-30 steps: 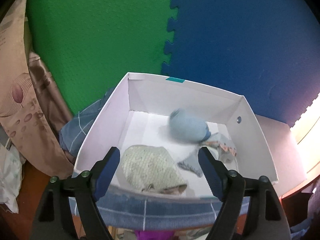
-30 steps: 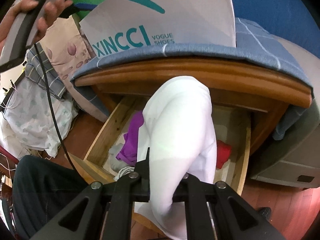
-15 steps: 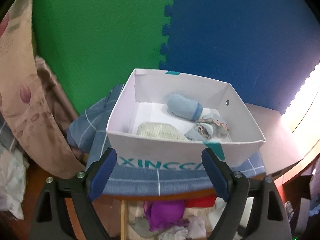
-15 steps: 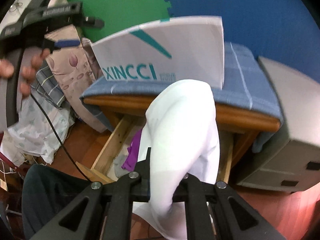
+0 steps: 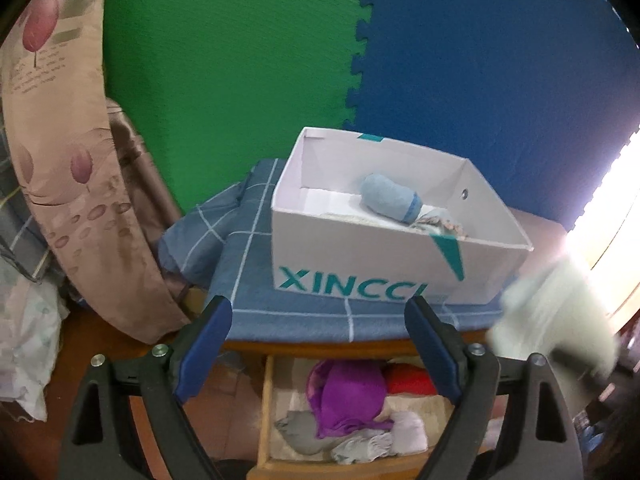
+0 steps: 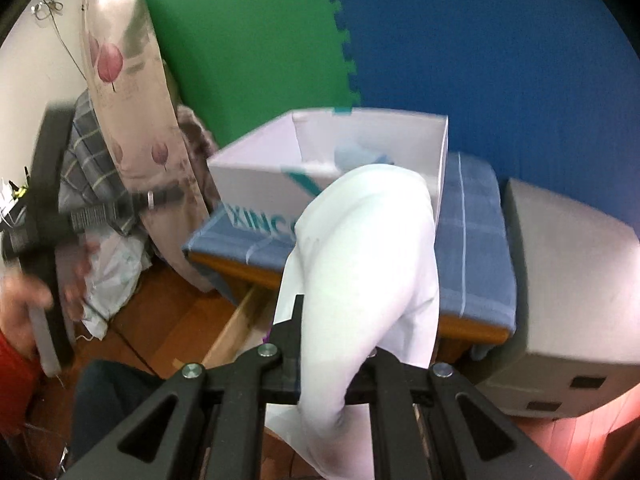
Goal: Take underwear out of drawer
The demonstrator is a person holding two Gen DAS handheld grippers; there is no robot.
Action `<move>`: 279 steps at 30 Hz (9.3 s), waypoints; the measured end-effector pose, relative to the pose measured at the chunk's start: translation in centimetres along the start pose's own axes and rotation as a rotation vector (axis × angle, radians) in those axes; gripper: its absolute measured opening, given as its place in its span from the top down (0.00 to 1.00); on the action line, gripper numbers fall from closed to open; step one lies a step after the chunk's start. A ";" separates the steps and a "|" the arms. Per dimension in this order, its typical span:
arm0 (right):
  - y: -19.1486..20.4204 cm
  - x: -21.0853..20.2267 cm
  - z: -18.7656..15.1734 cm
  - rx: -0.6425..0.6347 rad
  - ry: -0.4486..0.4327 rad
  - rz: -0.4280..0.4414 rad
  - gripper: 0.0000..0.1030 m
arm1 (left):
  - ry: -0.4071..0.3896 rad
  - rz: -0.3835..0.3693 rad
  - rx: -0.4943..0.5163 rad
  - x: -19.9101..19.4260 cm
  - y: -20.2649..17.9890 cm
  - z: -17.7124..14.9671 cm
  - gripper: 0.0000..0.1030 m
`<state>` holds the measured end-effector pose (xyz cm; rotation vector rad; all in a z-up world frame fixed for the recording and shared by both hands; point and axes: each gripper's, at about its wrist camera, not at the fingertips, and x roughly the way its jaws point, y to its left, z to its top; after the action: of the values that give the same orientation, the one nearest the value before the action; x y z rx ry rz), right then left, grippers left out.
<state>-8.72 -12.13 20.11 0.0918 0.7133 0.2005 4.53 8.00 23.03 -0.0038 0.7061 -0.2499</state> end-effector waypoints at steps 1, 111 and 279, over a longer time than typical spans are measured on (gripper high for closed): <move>0.0 -0.4 0.8 0.001 -0.009 0.004 0.92 | 0.000 0.009 0.004 -0.1 0.0 -0.3 0.16; -4.8 27.9 -15.2 -0.791 0.560 -0.138 0.46 | 0.317 0.046 -0.061 15.3 1.1 -13.4 0.05; -9.6 9.0 -8.2 -0.072 0.045 0.239 0.72 | 0.448 -0.204 -0.466 25.1 -1.0 -18.6 0.00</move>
<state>-6.00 -19.50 6.73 0.1042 0.7386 0.4582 10.69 2.78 -7.14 -0.4786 1.2007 -0.2797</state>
